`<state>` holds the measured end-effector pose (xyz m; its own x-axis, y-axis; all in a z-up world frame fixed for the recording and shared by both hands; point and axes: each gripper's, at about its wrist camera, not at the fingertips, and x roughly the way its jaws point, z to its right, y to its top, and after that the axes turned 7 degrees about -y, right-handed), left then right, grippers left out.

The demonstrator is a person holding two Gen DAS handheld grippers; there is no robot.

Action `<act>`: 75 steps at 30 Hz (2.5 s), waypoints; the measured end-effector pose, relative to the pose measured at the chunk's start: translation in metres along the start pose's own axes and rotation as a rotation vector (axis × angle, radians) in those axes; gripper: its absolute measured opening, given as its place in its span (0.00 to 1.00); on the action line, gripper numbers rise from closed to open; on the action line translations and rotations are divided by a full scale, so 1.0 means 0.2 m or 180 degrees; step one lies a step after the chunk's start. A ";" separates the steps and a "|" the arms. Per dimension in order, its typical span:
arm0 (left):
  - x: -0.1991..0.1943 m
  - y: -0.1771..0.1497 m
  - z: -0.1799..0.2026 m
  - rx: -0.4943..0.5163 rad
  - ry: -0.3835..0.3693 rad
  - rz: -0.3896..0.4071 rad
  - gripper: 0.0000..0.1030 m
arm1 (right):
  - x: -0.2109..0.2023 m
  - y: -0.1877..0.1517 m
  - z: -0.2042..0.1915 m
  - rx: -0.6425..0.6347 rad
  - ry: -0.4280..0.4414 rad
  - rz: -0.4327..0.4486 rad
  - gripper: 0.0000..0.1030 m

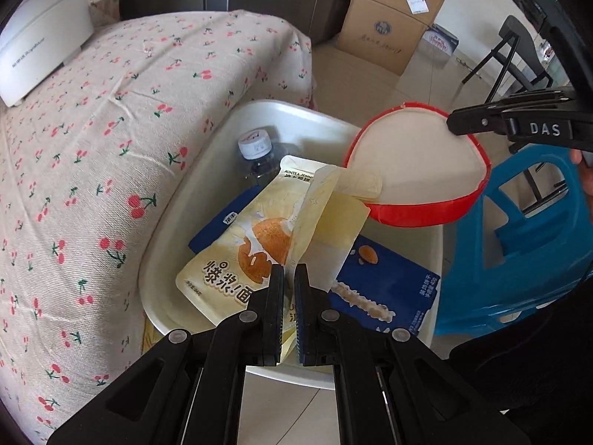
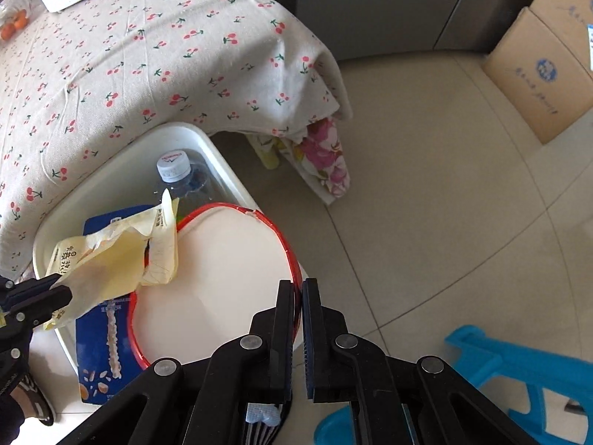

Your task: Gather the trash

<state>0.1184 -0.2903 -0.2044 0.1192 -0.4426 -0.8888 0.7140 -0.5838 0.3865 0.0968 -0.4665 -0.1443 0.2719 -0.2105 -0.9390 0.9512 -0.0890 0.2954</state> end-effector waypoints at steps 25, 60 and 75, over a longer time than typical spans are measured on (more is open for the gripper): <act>-0.44 -0.20 -0.10 -0.0611 0.0443 0.0203 0.91 | -0.22 0.00 -0.09 0.0301 0.0309 0.0245 0.68; -1.29 -0.79 -0.16 -0.1487 0.1215 0.1286 0.94 | -0.79 -0.45 -0.77 0.0082 0.0118 0.1460 0.99; -1.32 -0.81 -0.11 -0.1457 0.1310 0.1366 0.94 | -0.80 -0.47 -0.82 0.0046 -0.0030 0.1582 0.99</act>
<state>-0.0137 -0.0636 -0.0388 0.6360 -0.2249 -0.7382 0.7516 -0.0362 0.6586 -0.0124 -0.2643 -0.0508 0.6907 -0.2395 -0.6823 0.7047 0.0110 0.7094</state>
